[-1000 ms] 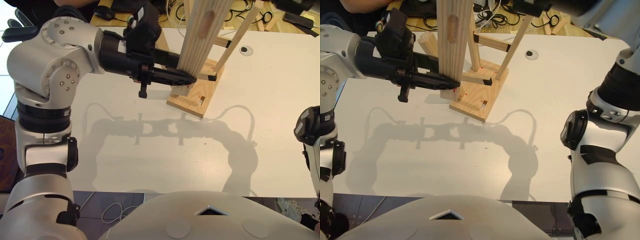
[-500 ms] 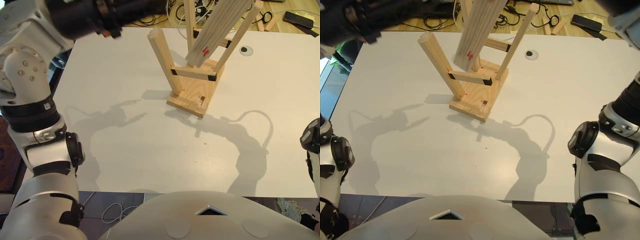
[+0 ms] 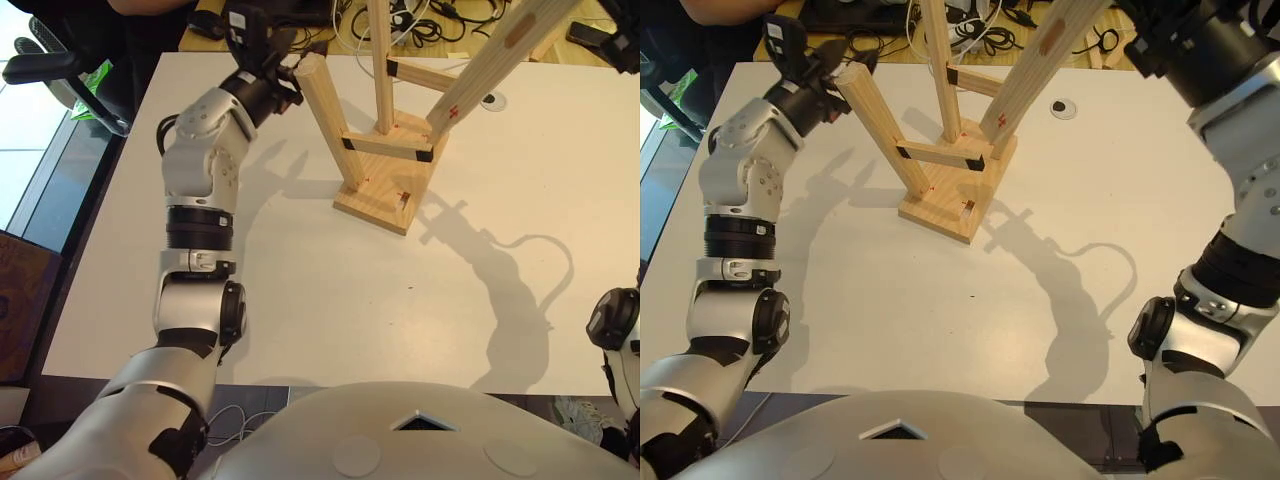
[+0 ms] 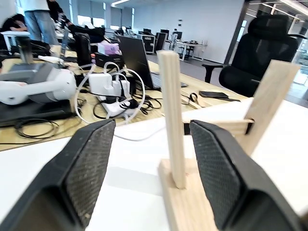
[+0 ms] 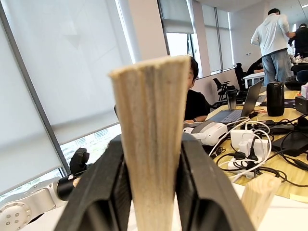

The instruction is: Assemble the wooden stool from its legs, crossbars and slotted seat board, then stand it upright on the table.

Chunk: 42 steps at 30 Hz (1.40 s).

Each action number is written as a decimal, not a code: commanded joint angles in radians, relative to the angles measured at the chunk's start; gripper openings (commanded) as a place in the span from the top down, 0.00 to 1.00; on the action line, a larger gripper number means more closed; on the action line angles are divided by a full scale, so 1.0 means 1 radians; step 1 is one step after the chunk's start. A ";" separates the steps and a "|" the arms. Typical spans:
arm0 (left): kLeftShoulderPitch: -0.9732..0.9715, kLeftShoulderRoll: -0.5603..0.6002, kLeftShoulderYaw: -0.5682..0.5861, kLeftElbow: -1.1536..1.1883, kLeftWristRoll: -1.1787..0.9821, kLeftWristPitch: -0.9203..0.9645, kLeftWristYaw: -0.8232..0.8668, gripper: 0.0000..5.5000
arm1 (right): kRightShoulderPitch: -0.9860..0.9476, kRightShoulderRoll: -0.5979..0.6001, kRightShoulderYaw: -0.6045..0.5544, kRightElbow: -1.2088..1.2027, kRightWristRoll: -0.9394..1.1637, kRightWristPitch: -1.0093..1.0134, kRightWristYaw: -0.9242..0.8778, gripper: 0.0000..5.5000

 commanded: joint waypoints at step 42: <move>0.079 -0.014 0.074 -0.493 -0.166 0.346 0.122 0.48 | 0.333 0.076 0.157 0.117 -0.344 -0.228 0.107 0.82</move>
